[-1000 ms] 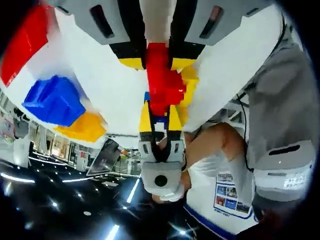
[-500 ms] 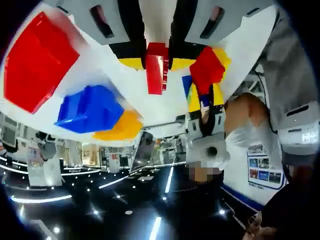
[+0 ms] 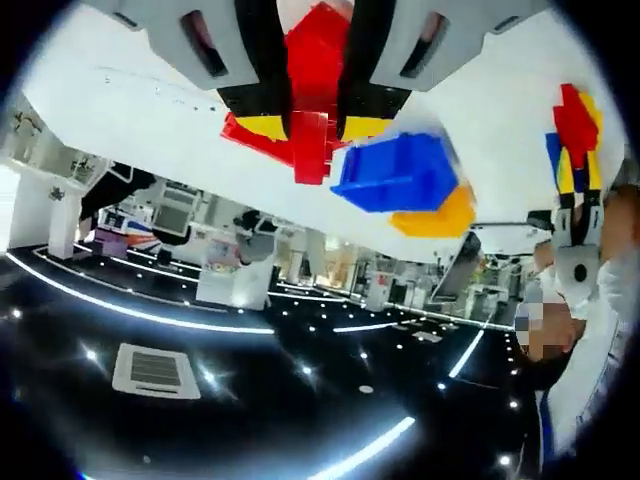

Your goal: Take apart the toy blocks one by one and place each separated block into its matching bin, sorting the blocks by their type until all the connected pieces are disassembled and separated into the correct bins

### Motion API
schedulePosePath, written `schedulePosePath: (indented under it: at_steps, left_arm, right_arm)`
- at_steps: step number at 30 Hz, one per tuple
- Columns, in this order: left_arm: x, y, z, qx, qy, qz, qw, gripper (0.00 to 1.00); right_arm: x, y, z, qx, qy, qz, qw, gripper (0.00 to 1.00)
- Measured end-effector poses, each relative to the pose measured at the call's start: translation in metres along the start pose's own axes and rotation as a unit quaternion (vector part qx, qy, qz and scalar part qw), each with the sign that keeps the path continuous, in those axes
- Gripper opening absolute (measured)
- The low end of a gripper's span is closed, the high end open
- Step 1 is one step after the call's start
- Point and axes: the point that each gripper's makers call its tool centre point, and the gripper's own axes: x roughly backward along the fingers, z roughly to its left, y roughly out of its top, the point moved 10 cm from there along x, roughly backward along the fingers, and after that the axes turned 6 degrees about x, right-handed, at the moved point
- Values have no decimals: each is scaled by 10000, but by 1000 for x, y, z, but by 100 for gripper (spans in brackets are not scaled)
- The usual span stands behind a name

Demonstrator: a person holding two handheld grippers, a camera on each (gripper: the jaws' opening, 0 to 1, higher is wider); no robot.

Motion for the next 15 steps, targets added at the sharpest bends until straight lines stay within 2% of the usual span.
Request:
schedulePosePath:
  at_steps: [2,5,8,11,15]
  left_arm:
    - [-1,0,0,0,-3,-13,10000,19]
    - [-2,1,0,-2,1,3,10000,19]
    - [-2,2,0,0,5,33,10000,19]
    - [-2,2,0,0,-12,37,10000,19]
    - [-4,3,0,3,-27,14,10000,19]
  right_arm:
    - [-9,-11,-1,-161,-79,244,9995,19]
    - [-18,-21,2,-319,35,273,9991,20]
    - [-22,-23,0,-328,-81,262,9991,58]
    - [-16,-21,0,-442,-39,195,9988,51]
    - [-9,-17,-3,-342,-77,55,9994,49]
